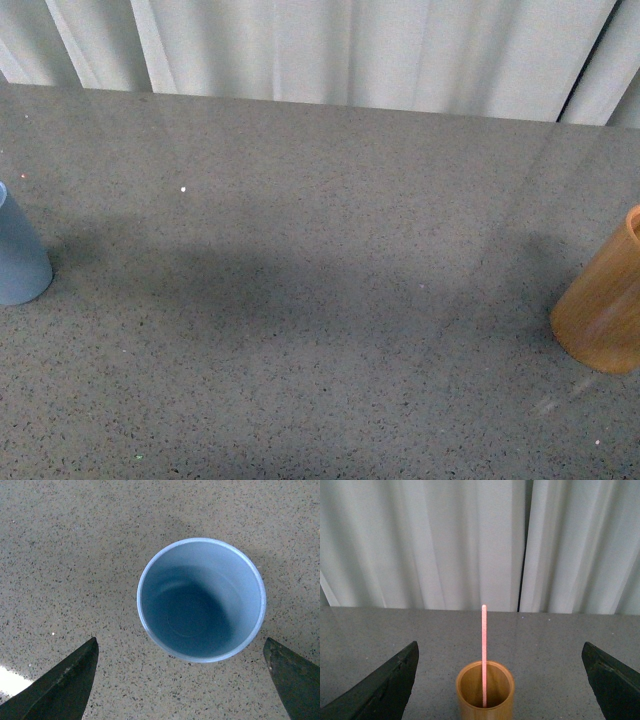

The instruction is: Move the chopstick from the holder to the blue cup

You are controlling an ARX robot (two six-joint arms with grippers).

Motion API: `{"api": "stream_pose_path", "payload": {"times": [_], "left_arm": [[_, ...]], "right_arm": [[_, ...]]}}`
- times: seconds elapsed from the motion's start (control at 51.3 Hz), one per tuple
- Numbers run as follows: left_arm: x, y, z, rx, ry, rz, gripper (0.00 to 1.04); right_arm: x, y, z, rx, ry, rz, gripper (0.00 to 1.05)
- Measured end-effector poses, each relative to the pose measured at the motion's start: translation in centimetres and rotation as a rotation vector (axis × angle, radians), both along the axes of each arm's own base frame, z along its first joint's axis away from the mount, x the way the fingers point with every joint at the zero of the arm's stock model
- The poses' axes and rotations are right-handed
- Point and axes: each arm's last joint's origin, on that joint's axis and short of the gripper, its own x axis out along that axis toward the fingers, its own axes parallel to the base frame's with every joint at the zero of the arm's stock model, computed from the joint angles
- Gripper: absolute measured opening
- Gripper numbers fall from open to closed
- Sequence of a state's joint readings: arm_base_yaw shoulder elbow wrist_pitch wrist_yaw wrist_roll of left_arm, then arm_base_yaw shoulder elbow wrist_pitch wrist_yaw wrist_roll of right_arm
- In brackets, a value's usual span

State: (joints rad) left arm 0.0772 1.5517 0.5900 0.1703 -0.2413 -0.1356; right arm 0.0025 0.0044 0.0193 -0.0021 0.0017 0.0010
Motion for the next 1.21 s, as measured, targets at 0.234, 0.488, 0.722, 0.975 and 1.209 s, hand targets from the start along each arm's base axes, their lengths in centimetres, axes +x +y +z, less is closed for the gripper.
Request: {"api": "stream_pose_path", "payload": {"times": [0.234, 0.488, 0.722, 0.975, 1.209], "left_arm": [[1.5, 0.6, -0.6, 0.031, 0.011, 0.017, 0.98], [2.5, 1.3, -1.7, 0.074, 0.039, 0.030, 0.98], [3.4, 1.4, -2.5, 0.075, 0.067, 0.041, 0.98], [4.8, 0.3, -3.7, 0.004, 0.148, 0.042, 0.70], [6.1, -1.2, -3.0, -0.021, 0.150, 0.045, 0.34]], "right_arm": [[0.0, 0.0, 0.0, 0.000, 0.000, 0.000, 0.95], [0.0, 0.0, 0.0, 0.000, 0.000, 0.000, 0.95], [0.0, 0.0, 0.0, 0.000, 0.000, 0.000, 0.95], [0.0, 0.0, 0.0, 0.000, 0.000, 0.000, 0.95], [0.0, 0.0, 0.0, 0.000, 0.000, 0.000, 0.95]]}}
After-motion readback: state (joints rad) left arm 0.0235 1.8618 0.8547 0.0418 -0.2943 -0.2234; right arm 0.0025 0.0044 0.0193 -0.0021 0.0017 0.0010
